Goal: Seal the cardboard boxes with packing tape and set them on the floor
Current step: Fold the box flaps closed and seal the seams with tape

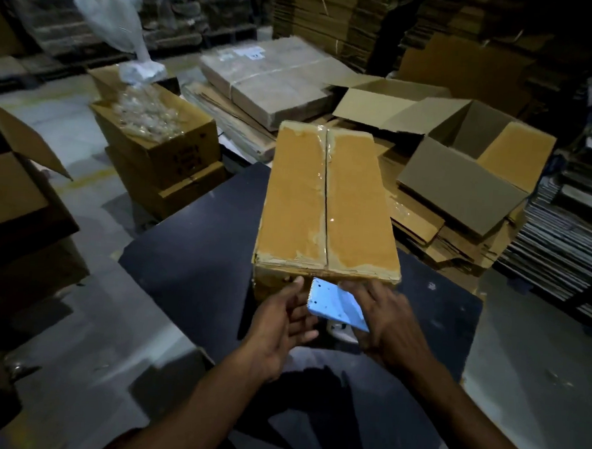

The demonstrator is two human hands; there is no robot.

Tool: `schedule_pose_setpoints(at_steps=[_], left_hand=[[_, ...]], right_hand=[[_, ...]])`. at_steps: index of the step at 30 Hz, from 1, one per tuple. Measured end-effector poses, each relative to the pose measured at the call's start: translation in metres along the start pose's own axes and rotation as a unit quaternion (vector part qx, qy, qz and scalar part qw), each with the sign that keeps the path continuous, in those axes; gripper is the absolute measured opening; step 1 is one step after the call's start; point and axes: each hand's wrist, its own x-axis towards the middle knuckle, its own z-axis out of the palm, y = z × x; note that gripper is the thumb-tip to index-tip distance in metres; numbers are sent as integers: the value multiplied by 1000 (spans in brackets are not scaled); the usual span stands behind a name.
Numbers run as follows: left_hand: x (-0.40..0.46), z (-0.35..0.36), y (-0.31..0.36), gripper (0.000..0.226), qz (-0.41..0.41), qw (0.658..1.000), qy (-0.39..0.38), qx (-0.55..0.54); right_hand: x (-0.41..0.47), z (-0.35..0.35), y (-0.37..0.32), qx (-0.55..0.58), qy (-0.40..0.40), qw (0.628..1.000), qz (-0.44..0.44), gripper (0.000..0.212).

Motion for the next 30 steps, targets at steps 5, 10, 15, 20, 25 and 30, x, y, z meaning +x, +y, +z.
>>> schedule_pose_setpoints(at_steps=[5,10,15,20,25,30], left_hand=[[2,-21,34,17,12,994,27,-107],[16,-52,64,27,184,968,167,-16],[40,-88,80,29,228,947,225,-1],[68,-97,72,30,183,954,236,10],[78,-99,64,27,185,950,249,17],[78,-94,58,28,180,944,277,-5]], right_hand=[[57,-37,-31,127,-64,989,-34,79],[104,-52,-53,31,-94,988,-116,70],[128,-66,-44,-37,-174,978,-109,61],[134,-70,-36,-67,-226,968,-89,61],[142,-72,-38,-72,-246,963,-79,59],[154,-68,-46,-104,-261,956,-81,58]])
